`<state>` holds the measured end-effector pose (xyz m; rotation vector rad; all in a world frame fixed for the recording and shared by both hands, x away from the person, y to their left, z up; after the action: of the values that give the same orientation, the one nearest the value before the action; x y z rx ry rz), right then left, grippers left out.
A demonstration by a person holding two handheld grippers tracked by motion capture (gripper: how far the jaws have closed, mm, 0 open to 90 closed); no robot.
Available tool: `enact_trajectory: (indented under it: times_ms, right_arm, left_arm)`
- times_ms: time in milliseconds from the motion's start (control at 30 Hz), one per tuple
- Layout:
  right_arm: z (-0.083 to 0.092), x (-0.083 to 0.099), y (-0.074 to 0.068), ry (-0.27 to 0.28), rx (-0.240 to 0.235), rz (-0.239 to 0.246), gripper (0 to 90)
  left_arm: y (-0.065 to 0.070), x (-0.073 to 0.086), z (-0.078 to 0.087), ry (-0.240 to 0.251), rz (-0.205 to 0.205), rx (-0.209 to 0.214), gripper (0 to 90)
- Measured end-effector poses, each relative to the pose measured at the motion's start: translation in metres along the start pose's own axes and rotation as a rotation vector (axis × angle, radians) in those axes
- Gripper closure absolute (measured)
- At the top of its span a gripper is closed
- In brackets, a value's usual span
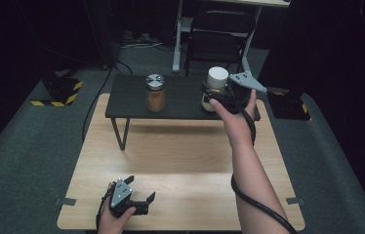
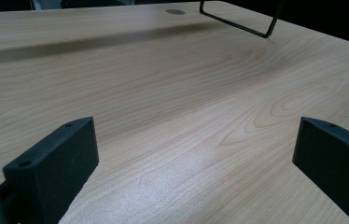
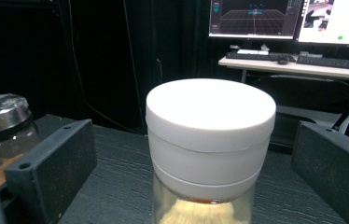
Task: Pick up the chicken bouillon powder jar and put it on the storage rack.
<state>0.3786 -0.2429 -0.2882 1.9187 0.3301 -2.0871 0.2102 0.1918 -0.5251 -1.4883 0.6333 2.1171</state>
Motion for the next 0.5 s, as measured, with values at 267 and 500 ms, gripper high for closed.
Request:
enact_trajectory:
  times_ms: [267, 500]
  right_arm:
    - [0.019, 0.003, 0.003, 0.026, -0.030, 0.012, 0.0]
    - [0.041, 0.010, 0.011, 0.052, -0.047, 0.017, 0.0]
  left_arm:
    - [0.001, 0.000, 0.000, -0.001, -0.004, -0.002, 0.5]
    - [0.001, 0.000, -0.001, -0.001, -0.002, -0.004, 0.4]
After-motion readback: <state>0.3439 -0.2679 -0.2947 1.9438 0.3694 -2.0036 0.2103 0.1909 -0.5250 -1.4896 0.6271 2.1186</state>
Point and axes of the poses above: each handheld gripper's, and its own axes: z roughly backward along the jaws, x roughly out of its underside, y roughly to its right, the point moved 2 cm from there along -z, roughly forward along the jaws, and after that the axes turned 4 degrees about x, right-handed, at the moved point
